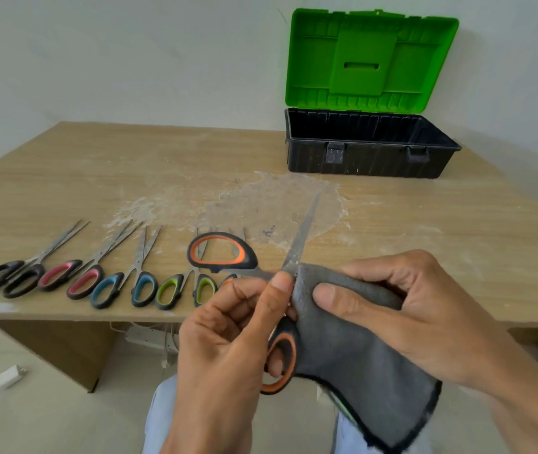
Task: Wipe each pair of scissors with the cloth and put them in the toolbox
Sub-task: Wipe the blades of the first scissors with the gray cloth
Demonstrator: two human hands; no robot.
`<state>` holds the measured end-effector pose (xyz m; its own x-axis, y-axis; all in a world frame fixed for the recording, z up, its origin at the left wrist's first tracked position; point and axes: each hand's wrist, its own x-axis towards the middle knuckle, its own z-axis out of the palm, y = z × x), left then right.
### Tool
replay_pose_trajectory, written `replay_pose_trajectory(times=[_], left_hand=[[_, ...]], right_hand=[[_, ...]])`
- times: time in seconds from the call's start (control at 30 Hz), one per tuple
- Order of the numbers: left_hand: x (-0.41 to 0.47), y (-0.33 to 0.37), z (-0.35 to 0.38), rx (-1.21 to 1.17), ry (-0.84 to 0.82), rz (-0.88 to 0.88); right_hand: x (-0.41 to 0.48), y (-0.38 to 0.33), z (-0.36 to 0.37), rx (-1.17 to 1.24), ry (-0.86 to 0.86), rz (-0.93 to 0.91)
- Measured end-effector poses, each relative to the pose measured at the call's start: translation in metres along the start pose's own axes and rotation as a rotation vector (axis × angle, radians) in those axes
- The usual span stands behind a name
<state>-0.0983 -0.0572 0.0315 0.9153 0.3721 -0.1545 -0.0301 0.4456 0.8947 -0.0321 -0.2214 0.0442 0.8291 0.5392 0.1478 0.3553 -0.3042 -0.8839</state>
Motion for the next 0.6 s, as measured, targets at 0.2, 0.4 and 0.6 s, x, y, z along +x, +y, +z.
replay_pose_trajectory(times=[0.2,0.4,0.6], left_hand=[[-0.002,-0.002,-0.001,0.005,-0.034,-0.046],[-0.001,-0.005,-0.004,0.001,-0.013,-0.038],[0.004,-0.004,-0.007,0.020,-0.018,-0.062]], right_hand=[[-0.001,0.007,-0.013,0.099,-0.087,0.115],[-0.004,0.017,-0.022,0.101,-0.071,0.157],[-0.005,0.017,-0.023,0.078,-0.015,0.147]])
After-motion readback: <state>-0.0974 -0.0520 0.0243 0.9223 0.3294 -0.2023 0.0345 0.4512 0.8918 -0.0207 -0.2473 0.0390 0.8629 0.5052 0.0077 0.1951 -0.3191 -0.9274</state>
